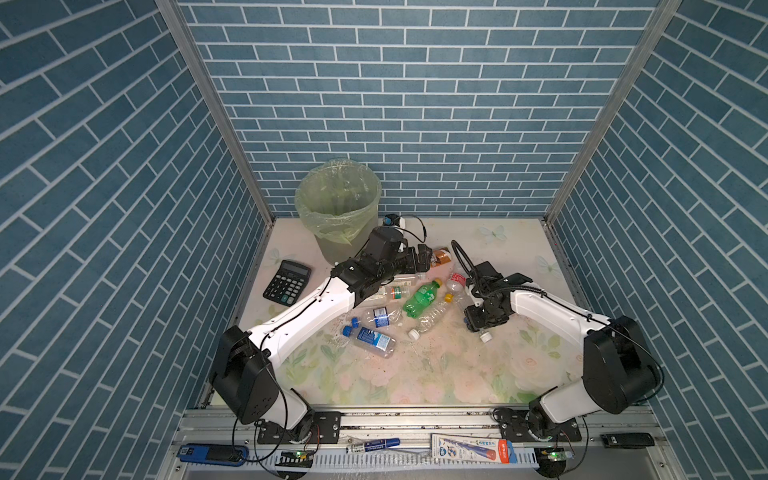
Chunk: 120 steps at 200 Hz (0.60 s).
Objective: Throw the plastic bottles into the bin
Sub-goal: 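Lower the right gripper and close it on the blue-labelled bottle's cap end, then lift the blue-labelled bottle with the right gripper toward the left gripper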
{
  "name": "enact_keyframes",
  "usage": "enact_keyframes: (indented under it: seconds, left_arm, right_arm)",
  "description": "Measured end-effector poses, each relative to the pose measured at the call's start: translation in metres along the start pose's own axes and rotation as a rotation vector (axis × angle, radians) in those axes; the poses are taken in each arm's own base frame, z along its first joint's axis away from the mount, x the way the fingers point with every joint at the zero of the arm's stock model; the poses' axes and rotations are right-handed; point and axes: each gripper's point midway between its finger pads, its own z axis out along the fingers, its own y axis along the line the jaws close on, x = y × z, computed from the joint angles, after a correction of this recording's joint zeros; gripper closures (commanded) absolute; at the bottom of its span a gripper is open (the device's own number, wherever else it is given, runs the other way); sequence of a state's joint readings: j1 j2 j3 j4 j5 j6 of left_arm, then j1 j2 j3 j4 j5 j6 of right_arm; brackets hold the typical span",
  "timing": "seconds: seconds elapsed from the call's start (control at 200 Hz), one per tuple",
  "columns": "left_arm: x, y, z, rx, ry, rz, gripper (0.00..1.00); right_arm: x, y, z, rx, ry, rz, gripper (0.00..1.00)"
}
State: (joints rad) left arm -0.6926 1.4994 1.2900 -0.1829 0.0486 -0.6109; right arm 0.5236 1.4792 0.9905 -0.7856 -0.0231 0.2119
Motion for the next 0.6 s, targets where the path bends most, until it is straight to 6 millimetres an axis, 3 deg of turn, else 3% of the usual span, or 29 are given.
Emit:
enact_keyframes:
  seconds: [0.255,0.6]
  left_arm:
    - [-0.008,-0.011,-0.001,0.099,-0.017,-0.106,0.01]
    - [-0.036,-0.038,0.000,0.325,-0.043,-0.259,0.01]
  right_arm:
    - [-0.020,0.009,-0.032,-0.044,-0.111,-0.004,0.50]
    - [-0.090,0.037,-0.093,-0.172,-0.339,-0.017,0.50]
